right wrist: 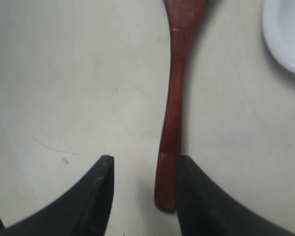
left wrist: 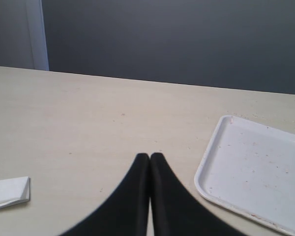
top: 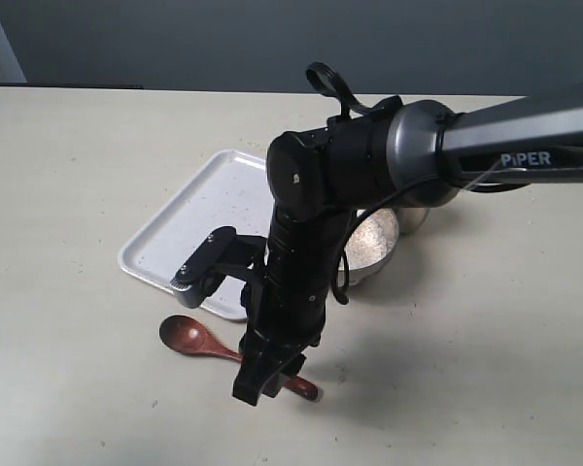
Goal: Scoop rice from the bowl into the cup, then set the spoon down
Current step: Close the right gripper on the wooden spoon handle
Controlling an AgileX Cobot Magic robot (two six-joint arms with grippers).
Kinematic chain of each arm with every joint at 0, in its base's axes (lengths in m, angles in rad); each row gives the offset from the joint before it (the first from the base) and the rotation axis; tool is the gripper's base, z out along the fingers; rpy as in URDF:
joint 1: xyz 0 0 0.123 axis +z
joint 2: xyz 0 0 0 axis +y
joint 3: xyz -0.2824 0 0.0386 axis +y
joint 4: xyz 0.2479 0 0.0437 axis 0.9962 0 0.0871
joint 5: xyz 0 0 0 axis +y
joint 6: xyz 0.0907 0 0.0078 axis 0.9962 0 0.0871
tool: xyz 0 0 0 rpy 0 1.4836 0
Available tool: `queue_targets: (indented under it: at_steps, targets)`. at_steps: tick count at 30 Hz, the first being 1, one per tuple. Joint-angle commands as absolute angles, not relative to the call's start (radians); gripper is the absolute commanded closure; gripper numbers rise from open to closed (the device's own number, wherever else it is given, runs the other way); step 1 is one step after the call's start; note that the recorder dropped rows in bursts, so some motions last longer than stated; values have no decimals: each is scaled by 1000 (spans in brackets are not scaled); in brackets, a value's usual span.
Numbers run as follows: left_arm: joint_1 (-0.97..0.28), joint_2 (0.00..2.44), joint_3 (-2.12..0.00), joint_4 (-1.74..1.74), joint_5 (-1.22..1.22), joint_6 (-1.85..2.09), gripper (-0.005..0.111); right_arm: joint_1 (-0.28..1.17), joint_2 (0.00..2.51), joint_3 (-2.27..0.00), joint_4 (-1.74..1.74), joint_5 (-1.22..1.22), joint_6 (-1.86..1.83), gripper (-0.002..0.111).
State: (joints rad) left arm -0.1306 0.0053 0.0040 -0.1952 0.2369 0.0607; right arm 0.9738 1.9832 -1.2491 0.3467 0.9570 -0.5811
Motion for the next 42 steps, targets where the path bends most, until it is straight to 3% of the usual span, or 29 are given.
queue_targets:
  at_steps: [1,42]
  targets:
    - [-132,0,0,-194,235,54,106,977,1981,-1255,348,955,-583,68]
    - [-132,0,0,-194,235,54,106,977,2040,-1255,364,955,-572,69]
